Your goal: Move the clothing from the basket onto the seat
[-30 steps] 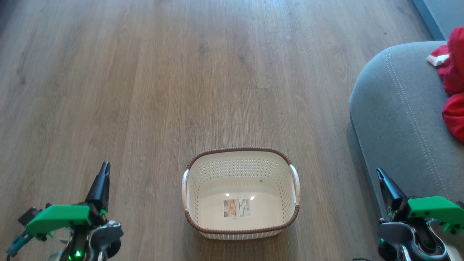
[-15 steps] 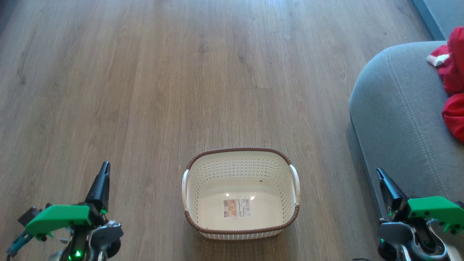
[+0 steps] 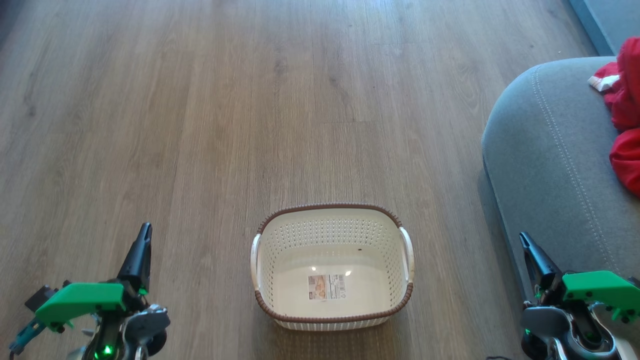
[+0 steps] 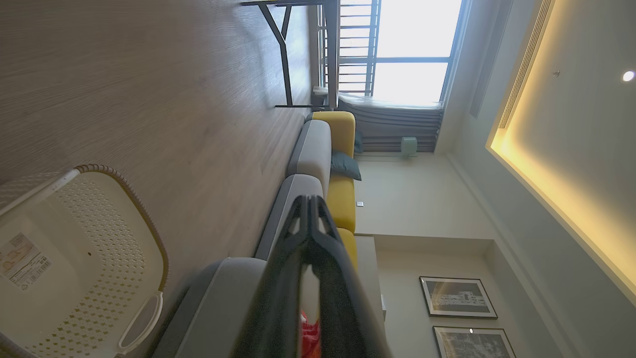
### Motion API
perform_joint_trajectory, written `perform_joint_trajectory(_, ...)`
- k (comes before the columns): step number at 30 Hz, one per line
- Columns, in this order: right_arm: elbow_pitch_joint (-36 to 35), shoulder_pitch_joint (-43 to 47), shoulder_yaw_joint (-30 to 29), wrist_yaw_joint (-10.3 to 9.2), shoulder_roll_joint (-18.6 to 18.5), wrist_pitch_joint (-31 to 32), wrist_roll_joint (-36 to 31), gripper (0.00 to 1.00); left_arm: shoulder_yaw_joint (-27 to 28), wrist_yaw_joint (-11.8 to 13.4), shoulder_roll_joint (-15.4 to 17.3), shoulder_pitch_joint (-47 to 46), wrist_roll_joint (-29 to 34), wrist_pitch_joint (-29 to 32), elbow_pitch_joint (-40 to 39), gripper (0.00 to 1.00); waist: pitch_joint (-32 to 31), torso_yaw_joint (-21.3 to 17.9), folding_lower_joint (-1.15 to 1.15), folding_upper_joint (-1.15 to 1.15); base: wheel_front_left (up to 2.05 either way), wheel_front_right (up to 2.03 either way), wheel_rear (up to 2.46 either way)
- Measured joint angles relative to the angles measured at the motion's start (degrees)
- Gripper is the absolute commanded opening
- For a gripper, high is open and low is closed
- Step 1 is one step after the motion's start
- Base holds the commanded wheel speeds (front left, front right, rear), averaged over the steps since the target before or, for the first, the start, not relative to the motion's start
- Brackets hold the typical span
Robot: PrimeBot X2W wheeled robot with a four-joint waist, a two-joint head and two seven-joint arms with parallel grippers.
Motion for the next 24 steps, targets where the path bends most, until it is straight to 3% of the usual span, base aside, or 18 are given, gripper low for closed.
perform_joint_trajectory(24,0.0,0.0,0.0,-0.01,0.0,0.0,0.0,0.00,0.0,0.0,0.0,0.0,0.0,0.0,0.0,0.00,0.0,0.0,0.00,0.00,0.00,0.00,0.00)
